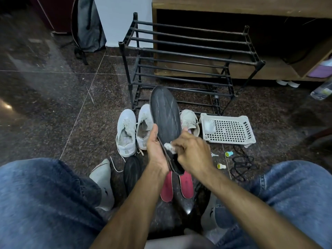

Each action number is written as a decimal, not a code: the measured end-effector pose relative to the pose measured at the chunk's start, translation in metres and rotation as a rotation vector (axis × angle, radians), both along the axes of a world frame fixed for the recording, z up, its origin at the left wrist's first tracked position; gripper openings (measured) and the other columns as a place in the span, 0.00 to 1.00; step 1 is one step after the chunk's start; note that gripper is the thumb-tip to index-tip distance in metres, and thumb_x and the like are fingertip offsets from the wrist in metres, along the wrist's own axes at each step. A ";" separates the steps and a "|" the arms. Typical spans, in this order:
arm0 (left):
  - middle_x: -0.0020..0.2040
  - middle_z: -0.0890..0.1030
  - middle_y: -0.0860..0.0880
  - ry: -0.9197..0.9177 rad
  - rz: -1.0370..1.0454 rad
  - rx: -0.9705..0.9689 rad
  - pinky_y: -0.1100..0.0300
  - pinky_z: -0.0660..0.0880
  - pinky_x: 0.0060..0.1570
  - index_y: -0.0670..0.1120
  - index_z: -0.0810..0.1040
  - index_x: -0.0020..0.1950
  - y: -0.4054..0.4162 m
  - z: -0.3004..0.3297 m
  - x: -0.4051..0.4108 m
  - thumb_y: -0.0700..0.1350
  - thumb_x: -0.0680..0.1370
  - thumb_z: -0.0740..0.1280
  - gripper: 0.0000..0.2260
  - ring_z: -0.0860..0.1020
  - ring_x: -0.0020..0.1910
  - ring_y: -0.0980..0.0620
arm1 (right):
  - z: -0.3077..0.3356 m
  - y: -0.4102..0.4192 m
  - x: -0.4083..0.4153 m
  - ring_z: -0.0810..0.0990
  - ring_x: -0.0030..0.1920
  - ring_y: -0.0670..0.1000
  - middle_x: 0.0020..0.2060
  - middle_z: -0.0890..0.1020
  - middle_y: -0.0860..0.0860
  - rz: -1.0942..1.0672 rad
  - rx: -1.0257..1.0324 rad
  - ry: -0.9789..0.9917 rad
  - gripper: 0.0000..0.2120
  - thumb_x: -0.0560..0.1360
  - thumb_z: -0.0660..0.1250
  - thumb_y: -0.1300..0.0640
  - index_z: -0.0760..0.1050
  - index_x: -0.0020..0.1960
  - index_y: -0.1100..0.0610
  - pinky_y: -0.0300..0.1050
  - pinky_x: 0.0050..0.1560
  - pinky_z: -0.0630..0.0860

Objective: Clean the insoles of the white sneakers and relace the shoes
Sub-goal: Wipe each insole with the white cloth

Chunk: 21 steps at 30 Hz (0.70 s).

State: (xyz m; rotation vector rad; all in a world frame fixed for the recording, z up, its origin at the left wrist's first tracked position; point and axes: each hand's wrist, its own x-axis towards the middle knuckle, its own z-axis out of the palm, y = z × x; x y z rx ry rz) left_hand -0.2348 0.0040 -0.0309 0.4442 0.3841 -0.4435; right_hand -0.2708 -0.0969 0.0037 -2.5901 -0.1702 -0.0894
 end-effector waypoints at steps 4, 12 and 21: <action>0.51 0.83 0.36 -0.021 0.002 -0.035 0.49 0.81 0.50 0.36 0.81 0.57 0.002 0.002 0.006 0.61 0.80 0.55 0.30 0.82 0.49 0.42 | 0.004 0.007 -0.002 0.79 0.40 0.50 0.39 0.81 0.44 -0.047 0.090 0.000 0.09 0.70 0.71 0.63 0.84 0.43 0.50 0.41 0.38 0.70; 0.52 0.82 0.38 -0.040 0.013 -0.056 0.50 0.78 0.52 0.38 0.76 0.64 0.004 0.001 0.006 0.62 0.79 0.53 0.30 0.82 0.47 0.42 | -0.002 -0.001 -0.003 0.80 0.32 0.53 0.38 0.81 0.44 -0.106 0.008 -0.133 0.10 0.66 0.74 0.64 0.85 0.42 0.50 0.43 0.32 0.73; 0.54 0.81 0.37 -0.054 0.056 -0.033 0.51 0.78 0.53 0.38 0.81 0.58 0.006 0.000 0.008 0.61 0.79 0.56 0.29 0.81 0.48 0.42 | -0.006 0.001 -0.019 0.76 0.29 0.48 0.36 0.79 0.44 -0.064 0.068 -0.112 0.10 0.66 0.75 0.64 0.84 0.42 0.51 0.37 0.32 0.70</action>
